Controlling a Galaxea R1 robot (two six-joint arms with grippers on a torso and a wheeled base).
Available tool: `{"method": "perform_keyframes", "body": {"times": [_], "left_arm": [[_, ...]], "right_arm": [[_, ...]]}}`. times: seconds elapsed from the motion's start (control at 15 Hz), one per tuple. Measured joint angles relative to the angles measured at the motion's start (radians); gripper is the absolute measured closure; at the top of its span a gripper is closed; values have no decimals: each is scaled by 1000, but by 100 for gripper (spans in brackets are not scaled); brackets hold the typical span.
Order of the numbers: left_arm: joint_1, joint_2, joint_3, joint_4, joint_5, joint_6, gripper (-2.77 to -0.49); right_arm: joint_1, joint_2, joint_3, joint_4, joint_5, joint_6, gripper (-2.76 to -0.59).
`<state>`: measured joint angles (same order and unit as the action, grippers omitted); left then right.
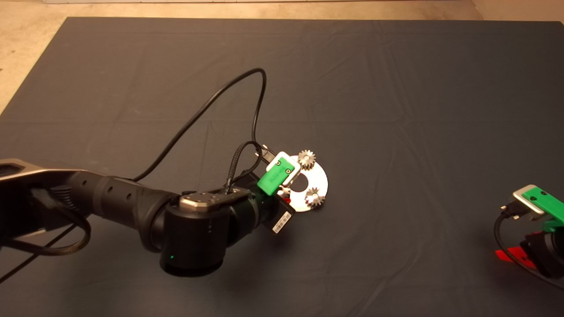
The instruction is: Install three planetary gears onto the carrier pins
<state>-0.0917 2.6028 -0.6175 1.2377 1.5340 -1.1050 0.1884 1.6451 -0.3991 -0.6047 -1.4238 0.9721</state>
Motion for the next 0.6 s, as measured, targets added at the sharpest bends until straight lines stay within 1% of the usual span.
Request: {"method": "perform_keyframes", "body": {"times": [0.2,0.6], "left_arm": [[0,12,-29,0,2,20,-78],[0,18,-53,0,1,55,-77]], "right_arm": [[0,-3,0,0,0,-7,-176],[0,-14,0,0,0,-10,-176]]}}
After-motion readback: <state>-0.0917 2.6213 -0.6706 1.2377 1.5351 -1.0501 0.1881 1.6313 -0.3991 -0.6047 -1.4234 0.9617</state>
